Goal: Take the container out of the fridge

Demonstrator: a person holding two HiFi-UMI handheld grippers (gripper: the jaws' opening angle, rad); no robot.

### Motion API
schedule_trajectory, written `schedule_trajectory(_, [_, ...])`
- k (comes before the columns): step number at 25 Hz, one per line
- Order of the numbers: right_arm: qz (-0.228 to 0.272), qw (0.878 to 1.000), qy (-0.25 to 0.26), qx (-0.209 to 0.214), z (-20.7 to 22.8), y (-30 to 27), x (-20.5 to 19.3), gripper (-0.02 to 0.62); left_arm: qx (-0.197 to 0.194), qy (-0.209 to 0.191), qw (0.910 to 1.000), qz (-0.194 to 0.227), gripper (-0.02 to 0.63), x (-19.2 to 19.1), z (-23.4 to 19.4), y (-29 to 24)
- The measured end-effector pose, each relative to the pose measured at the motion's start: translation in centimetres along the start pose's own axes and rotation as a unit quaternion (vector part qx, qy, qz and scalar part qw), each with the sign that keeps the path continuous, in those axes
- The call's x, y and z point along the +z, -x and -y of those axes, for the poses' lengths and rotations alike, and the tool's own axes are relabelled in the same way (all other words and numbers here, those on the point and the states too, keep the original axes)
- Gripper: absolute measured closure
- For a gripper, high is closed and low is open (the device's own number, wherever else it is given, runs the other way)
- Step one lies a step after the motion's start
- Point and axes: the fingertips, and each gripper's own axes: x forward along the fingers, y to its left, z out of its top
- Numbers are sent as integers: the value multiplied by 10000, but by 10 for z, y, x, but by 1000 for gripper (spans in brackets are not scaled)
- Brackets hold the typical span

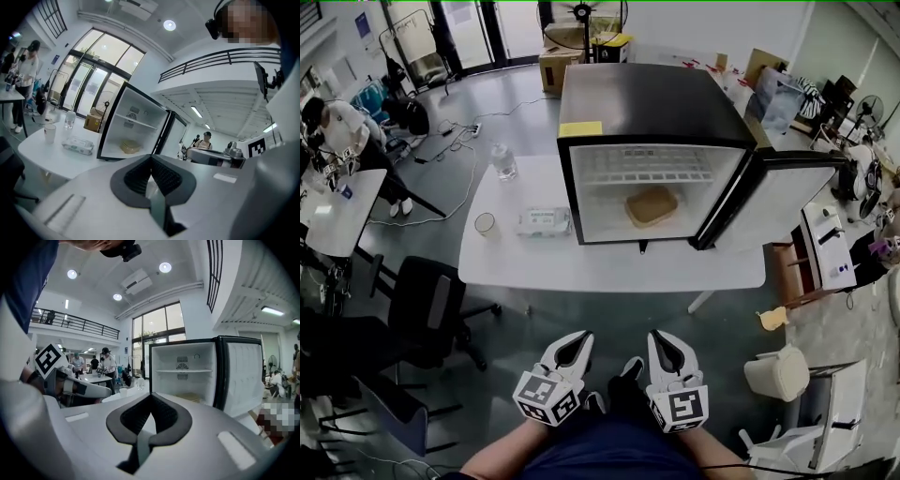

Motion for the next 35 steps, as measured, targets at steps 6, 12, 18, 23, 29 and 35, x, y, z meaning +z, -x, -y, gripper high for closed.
schedule_trajectory(6, [98,9993,-305,216,49,-35,6,591,206,-317,9993,-61,604,23,7,-52])
schedule_trajectory(12, [157,9976,-641,209,88,-55,4,591,151,-440,9988,-148,604,31,15,-95])
schedule_trajectory(18, [151,9964,-808,184,118,-62,4,591,25,-505,9985,-193,604,37,26,-128])
schedule_trajectory(23, [36,9965,-825,81,132,-71,2,591,-48,-519,9986,-132,604,46,22,-150])
schedule_trajectory(29, [-37,9949,-950,-326,138,-83,-3,591,-335,-500,9977,-300,603,48,4,-176])
schedule_trajectory(35, [-148,9906,-1028,-890,145,-93,0,591,-743,-359,9942,-686,603,44,-20,-224])
